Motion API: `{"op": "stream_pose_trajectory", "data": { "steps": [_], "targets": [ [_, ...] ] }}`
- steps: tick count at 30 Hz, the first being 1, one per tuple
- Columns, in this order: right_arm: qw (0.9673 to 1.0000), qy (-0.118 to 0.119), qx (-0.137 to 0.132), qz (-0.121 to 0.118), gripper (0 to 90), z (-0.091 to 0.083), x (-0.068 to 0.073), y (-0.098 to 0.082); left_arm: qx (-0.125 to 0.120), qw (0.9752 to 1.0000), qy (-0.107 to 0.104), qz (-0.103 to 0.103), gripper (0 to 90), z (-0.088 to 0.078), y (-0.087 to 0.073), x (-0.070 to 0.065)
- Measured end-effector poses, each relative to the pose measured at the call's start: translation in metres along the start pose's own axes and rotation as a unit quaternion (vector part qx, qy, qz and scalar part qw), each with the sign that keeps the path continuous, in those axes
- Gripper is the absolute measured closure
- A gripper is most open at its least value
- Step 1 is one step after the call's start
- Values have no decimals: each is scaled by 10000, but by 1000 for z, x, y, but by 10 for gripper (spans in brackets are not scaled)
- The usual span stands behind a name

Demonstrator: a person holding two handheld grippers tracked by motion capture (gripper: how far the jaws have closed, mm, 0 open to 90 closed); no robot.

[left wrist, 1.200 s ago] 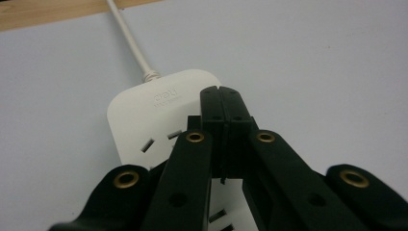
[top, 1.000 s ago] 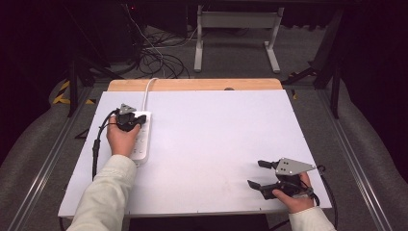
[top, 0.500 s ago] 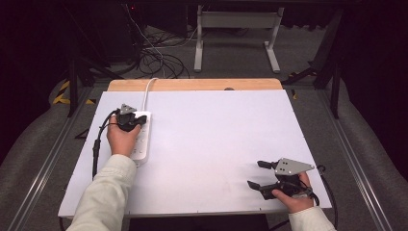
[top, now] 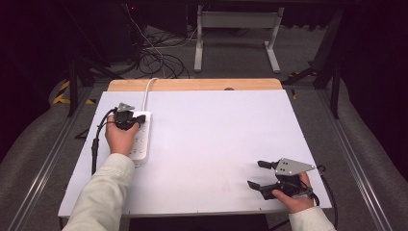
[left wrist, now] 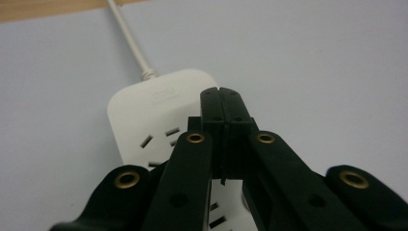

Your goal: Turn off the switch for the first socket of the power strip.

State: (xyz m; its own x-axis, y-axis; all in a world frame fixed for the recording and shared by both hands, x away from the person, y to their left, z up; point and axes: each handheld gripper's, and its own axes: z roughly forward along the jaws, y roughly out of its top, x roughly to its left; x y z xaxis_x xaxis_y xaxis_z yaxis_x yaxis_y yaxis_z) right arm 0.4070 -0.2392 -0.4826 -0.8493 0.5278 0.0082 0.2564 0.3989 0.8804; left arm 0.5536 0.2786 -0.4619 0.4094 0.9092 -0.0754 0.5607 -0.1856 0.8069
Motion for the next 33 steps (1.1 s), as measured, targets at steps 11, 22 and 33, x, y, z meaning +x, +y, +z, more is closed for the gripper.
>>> {"op": "stream_pose_trajectory", "data": {
  "steps": [11, 22, 33],
  "targets": [
    [10000, -15, -39, -16, 193, -1, 2, 1, -227, 9996, -63, 130, 900, -24, 15, -9],
    [10000, -25, -30, -12, 193, -2, 2, 1, -369, 9989, -233, 200, 779, -39, 19, -18],
    [10000, -26, -66, -2, 190, -3, 2, 1, -583, 9959, -636, 280, 500, -61, 23, -36]
  ]
}}
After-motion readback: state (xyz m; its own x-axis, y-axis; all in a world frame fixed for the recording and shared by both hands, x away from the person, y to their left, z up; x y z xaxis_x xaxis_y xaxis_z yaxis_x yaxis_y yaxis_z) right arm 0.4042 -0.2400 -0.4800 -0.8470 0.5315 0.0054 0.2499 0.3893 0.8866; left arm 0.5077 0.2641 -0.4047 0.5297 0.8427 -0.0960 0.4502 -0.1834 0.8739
